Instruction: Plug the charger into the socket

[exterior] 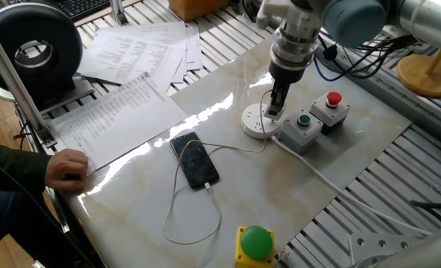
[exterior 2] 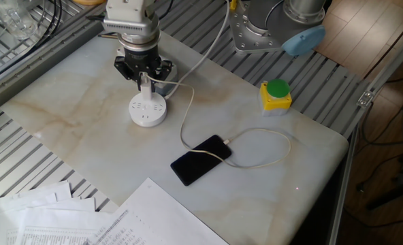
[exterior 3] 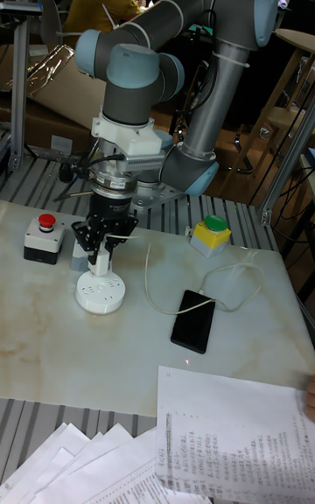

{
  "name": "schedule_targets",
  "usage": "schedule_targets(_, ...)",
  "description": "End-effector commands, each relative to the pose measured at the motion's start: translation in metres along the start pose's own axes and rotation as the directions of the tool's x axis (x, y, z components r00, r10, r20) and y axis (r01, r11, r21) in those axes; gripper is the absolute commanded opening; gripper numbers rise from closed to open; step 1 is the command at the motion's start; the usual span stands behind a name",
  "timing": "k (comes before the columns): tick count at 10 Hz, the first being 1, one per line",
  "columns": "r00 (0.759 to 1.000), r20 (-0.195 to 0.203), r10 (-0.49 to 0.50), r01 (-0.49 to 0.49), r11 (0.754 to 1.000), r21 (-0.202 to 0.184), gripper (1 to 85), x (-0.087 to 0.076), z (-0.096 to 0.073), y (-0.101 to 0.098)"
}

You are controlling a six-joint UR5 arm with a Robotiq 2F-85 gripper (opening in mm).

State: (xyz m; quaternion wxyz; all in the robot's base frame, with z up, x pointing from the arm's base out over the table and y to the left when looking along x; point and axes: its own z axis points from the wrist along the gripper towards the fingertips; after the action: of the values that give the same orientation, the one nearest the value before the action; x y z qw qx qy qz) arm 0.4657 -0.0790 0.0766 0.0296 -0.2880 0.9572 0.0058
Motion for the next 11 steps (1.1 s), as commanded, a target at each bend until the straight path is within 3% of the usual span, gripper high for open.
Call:
schedule_targets(1,1.000,0.009,0.008,-0.008,1.000,-0.014,1.0,-0.003,-0.005,0.000)
schedule_targets(3,1.000,0.011,0.024,-0.024,1.000,-0.014,1.0,-0.004,-0.001,0.000)
schedule_targets(5,0.999,-0.027,0.047,-0.046,0.999,0.007,1.0,0.001,0.003,-0.002)
schedule_targets(11,0.997,-0.029,0.077,-0.077,0.997,0.015,1.0,-0.008,0.008,0.002)
